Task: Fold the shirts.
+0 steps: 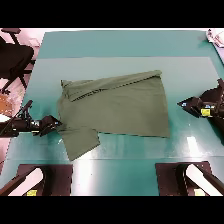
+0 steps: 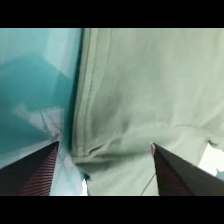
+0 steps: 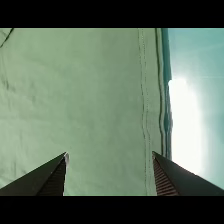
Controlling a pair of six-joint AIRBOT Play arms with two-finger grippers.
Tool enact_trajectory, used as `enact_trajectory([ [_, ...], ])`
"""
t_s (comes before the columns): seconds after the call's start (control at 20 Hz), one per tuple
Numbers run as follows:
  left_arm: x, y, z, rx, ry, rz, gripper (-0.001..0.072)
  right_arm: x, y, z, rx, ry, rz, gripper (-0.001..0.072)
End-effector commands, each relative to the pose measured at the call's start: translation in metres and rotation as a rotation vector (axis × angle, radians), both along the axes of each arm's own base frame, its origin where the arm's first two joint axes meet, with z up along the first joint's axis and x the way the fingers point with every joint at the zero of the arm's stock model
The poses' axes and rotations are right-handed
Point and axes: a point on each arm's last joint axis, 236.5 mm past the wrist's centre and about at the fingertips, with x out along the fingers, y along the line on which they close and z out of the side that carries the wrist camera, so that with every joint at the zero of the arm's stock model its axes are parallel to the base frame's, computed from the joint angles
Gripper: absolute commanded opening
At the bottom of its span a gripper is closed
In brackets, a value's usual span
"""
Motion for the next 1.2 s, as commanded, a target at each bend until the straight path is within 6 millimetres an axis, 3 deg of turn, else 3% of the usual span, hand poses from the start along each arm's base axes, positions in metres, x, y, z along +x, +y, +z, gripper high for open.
enact_trajectory([
  [0.0,0.012,-0.001,0.002,-0.004,-0.049,0.023,0.0694,-0.001,0.000,0.000,0.001,-0.001,-0.001,0.0590],
  [0.1,0.009,-0.011,-0.003,-0.003,-0.038,-0.028,0.0693,-0.001,0.001,0.000,0.000,-0.002,-0.001,0.0591],
  [0.2,0.003,-0.026,-0.009,-0.011,-0.012,-0.094,0.0517,-0.001,0.001,0.000,0.001,-0.001,0.001,0.0590],
  [0.25,0.002,-0.029,-0.011,0.000,-0.013,-0.118,0.0421,-0.001,0.001,0.000,0.001,0.000,0.002,0.0590],
  [0.3,0.001,-0.029,-0.012,0.009,-0.014,-0.126,0.0192,-0.001,0.001,0.000,0.001,0.000,0.002,0.0590],
  [0.35,0.003,-0.028,-0.012,0.015,-0.021,-0.126,0.0039,-0.001,0.001,0.000,0.001,0.001,0.003,0.0590],
  [0.5,0.005,-0.027,-0.010,0.020,-0.031,-0.129,0.0030,-0.013,0.002,-0.007,-0.003,0.058,0.016,0.0590],
  [0.7,0.013,-0.026,0.000,0.022,-0.053,-0.140,0.0030,-0.070,0.012,-0.041,0.056,0.362,0.123,0.0590],
  [0.75,0.016,-0.025,0.003,0.024,-0.061,-0.143,0.0030,-0.076,0.015,-0.047,0.080,0.406,0.145,0.0590],
  [1.15,0.025,-0.024,0.015,0.026,-0.090,-0.155,0.0030,-0.088,0.006,-0.096,0.111,0.585,0.152,0.0590],
])
